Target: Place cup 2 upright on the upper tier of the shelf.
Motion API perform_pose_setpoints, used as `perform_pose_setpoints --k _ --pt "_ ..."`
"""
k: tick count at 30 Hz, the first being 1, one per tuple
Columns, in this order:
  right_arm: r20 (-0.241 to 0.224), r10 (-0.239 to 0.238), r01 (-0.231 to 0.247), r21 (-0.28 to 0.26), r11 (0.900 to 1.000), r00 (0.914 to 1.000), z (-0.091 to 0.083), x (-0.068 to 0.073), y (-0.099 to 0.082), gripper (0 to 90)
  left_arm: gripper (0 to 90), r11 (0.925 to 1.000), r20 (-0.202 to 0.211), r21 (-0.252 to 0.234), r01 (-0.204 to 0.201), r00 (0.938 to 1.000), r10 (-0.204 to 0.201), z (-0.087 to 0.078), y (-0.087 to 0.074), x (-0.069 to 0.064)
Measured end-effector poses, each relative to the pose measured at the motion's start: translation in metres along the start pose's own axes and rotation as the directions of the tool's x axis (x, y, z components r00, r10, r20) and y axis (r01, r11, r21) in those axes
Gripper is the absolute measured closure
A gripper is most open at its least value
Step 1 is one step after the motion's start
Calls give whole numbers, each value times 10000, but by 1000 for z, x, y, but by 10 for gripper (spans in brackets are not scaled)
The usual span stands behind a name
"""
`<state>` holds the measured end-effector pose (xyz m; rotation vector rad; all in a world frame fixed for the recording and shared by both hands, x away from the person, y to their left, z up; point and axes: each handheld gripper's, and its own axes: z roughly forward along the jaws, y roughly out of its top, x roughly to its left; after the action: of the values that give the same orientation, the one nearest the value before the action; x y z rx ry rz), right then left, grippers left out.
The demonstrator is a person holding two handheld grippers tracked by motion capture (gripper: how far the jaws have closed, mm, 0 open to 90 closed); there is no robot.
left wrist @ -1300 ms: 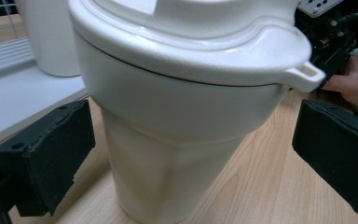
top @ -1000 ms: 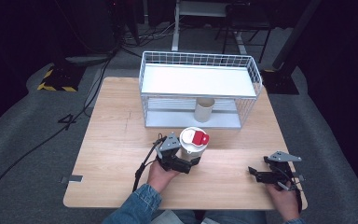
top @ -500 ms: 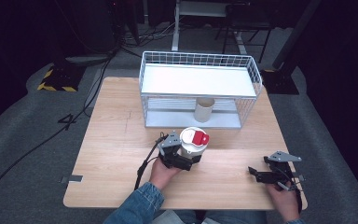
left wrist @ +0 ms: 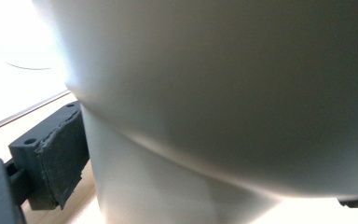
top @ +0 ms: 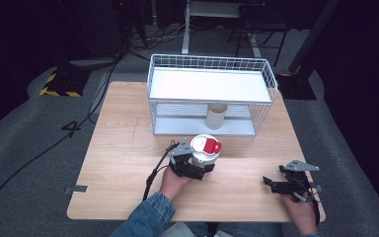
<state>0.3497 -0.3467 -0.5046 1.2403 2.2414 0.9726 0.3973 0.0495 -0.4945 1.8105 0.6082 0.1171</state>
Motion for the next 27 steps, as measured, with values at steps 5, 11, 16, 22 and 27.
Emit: perform_pose_setpoints --k 5,11,16,22,27 --pt "1 -10 10 -9 10000 10000 0 0 0 142 55 9999 -106 11 -142 9998 142 0 0 -1" --pt "19 -14 14 -19 10000 10000 0 0 0 142 67 9995 -246 34 -311 9992 311 -1 0 -3" --pt "8 -12 12 -15 10000 10000 0 0 0 142 73 9988 -419 103 -481 9979 484 -2 0 -4" --pt "4 -13 13 -11 10000 10000 0 0 0 142 80 9982 -602 174 -579 9965 588 -3 1 -7" --pt "-3 0 0 -2 10000 10000 0 0 0 142 85 9982 -616 193 -567 9964 578 -5 2 -8"
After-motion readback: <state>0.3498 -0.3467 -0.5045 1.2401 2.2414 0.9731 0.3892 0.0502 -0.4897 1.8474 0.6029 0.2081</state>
